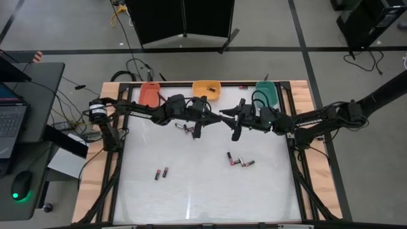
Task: Sort batteries
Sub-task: Put the black battery into the green bin
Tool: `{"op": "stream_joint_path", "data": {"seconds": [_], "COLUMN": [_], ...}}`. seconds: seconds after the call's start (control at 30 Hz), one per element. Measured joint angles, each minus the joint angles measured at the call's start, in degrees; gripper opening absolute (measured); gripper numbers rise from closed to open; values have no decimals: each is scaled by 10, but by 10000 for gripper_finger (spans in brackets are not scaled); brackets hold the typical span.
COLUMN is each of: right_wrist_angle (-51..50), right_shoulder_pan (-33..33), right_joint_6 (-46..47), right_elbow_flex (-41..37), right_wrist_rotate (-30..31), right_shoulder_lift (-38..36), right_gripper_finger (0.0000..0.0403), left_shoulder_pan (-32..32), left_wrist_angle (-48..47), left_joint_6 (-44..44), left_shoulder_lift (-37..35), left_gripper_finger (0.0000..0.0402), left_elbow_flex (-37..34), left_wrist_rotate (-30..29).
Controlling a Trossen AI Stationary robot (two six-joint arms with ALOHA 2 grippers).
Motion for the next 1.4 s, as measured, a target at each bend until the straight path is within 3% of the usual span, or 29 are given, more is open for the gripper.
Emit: {"op": "stream_joint_path", "data": {"seconds": [0.17,0.4,0.67,0.83,1.07,1.4], "right_wrist_angle": [1,0,-1,-13,-190,-604], "right_shoulder_pan": [0,0,-10,-32,-71,-198], "right_joint_6": [-26,-46,-71,-73,-98,-67], "right_elbow_flex": [0,0,0,11,77,160], "right_wrist_rotate": [-11,-24,-31,-31,-19,106], "right_shoulder_lift": [0,0,-3,-12,-30,-74], "right_gripper_finger": [59,59,59,59,59,59], "left_shoulder_pan": [0,0,0,0,-4,-4], "left_wrist_angle": [2,0,-6,-28,-60,-35], "left_joint_6": [2,21,30,51,104,106], "left_shoulder_lift": [0,0,0,0,0,-3], "left_gripper_finger": [46,49,113,130,132,133], "left_elbow_flex": [0,0,0,0,-8,-34], "left_wrist_rotate": [-2,-7,-25,-53,-79,-81]}}
